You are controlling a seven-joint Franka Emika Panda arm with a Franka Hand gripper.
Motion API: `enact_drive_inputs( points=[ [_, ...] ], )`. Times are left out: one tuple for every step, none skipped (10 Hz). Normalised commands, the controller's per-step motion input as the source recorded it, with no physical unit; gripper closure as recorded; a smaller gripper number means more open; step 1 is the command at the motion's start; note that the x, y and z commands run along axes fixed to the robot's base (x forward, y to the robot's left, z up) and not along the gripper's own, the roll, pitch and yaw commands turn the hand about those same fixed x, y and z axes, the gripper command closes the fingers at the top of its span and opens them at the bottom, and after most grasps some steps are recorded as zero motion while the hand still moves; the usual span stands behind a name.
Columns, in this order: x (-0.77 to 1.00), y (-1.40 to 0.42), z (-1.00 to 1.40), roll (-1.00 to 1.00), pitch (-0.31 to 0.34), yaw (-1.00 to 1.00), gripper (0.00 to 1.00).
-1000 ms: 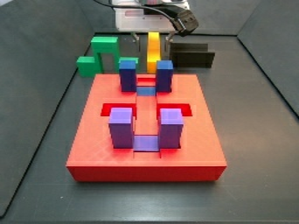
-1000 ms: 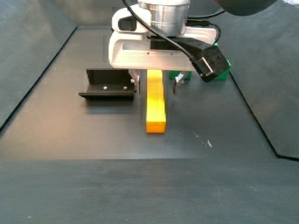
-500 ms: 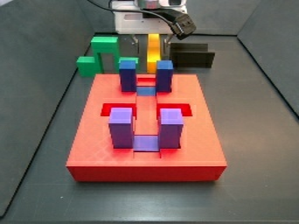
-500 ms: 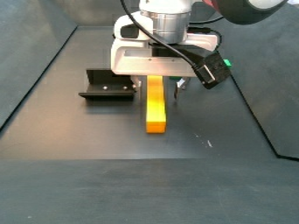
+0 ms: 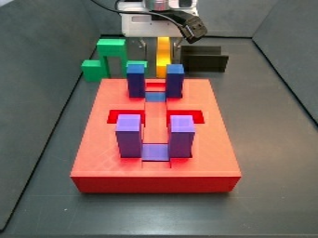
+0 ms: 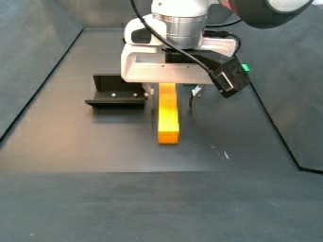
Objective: Pick up the yellow object. Move up. Move to above the board. Insert the yellow object.
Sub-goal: Pick up the yellow object.
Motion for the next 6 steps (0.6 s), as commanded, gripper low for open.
enact_drive_inputs(
  points=[
    [0.00, 0.00, 0.00, 0.00, 0.000, 0.00, 0.00],
    [0.00, 0.00, 0.00, 0.00, 0.000, 0.00, 1.00],
    [0.00, 0.00, 0.00, 0.00, 0.000, 0.00, 1.00],
    [0.00, 0.00, 0.00, 0.00, 0.000, 0.00, 1.00],
    [0.00, 0.00, 0.00, 0.00, 0.000, 0.00, 1.00],
    [0.00, 0.00, 0.00, 0.00, 0.000, 0.00, 1.00]
  ],
)
